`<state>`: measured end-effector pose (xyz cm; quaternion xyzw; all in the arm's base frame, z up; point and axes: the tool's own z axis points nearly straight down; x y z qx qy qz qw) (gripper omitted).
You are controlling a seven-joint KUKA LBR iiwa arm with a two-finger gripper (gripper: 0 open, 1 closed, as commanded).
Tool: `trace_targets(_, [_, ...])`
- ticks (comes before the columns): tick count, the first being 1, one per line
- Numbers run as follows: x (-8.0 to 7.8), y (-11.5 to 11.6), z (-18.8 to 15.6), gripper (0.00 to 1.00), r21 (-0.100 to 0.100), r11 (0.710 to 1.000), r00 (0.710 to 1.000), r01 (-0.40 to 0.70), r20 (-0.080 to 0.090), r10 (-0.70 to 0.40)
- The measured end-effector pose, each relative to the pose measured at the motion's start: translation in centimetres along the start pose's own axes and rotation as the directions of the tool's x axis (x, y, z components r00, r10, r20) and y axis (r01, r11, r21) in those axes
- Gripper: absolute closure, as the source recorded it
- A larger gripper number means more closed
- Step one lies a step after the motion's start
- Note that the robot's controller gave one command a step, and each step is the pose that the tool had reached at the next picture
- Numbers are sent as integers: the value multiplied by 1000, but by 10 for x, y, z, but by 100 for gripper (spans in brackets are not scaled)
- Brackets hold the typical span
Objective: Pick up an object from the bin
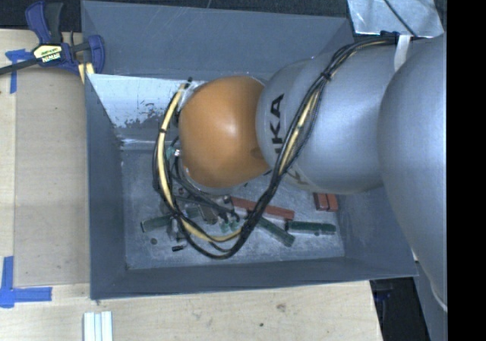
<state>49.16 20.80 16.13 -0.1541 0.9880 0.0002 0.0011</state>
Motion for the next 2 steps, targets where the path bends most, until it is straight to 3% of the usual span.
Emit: trace_targets(2, [-1,0,-8,100,0,1000,1000,-1,2,1])
